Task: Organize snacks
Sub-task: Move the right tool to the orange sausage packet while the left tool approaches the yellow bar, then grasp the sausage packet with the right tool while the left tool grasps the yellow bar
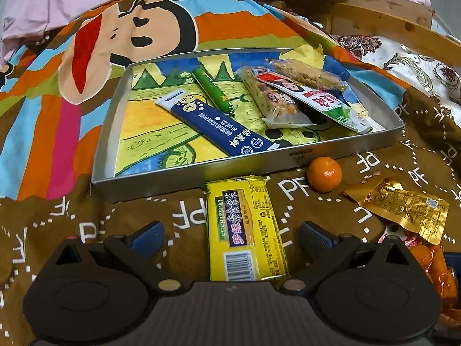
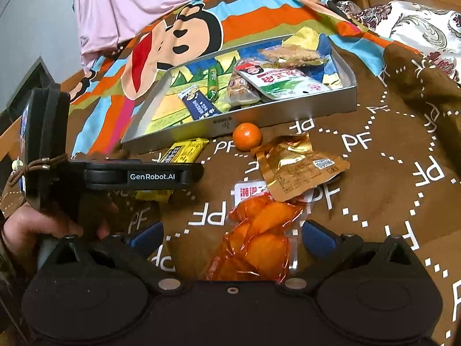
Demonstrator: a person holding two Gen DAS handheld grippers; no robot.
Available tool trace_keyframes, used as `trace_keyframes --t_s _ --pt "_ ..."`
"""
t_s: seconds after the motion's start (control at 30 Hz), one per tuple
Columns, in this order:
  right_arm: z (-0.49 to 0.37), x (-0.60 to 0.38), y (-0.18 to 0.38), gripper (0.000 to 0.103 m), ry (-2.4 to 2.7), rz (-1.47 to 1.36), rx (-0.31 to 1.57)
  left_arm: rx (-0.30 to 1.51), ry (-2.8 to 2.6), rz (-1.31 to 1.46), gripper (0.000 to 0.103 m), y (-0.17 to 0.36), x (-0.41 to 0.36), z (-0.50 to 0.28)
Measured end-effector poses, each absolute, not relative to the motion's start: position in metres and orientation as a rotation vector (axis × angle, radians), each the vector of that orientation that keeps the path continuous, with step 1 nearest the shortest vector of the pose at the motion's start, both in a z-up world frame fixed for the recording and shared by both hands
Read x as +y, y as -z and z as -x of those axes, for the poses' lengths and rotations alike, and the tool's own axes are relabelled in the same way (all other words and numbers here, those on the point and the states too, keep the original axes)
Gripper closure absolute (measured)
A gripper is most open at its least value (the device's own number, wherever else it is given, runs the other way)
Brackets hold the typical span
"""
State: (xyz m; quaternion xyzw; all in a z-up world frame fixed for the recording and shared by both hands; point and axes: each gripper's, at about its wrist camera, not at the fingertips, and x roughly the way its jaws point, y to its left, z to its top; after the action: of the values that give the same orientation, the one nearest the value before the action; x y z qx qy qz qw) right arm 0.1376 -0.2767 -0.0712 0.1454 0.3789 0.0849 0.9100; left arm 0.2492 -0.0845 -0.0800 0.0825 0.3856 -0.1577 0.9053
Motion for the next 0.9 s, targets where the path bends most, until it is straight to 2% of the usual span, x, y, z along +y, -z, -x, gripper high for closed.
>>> trace_keyframes --t_s 0.27,0.43,0.57,0.6,0.67,0.9 --pt "-0.135 -0.271 0.071 0.021 -0.115 -0.217 0.758 0.791 0.354 -0.151 0.002 0.078 -0.081 -0.250" --pt "-0.134 -0.263 0.074 0.030 -0.091 -0.147 0.749 0.780 0.372 -0.156 0.014 0.076 -0.082 -0.245" --pt "-0.133 -0.258 0.077 0.040 -0.072 -0.099 0.736 0.783 0.406 -0.156 0.038 0.075 -0.086 -0.244" --pt "-0.133 -0.258 0.077 0.044 -0.066 -0.091 0.733 0.781 0.412 -0.160 0.042 0.074 -0.087 -0.243" --pt "-0.133 -0.257 0.078 0.046 -0.067 -0.086 0.727 0.781 0.425 -0.173 0.047 0.075 -0.090 -0.242" --pt "-0.134 -0.252 0.078 0.050 -0.071 -0.056 0.714 0.800 0.423 -0.145 0.048 0.075 -0.088 -0.238"
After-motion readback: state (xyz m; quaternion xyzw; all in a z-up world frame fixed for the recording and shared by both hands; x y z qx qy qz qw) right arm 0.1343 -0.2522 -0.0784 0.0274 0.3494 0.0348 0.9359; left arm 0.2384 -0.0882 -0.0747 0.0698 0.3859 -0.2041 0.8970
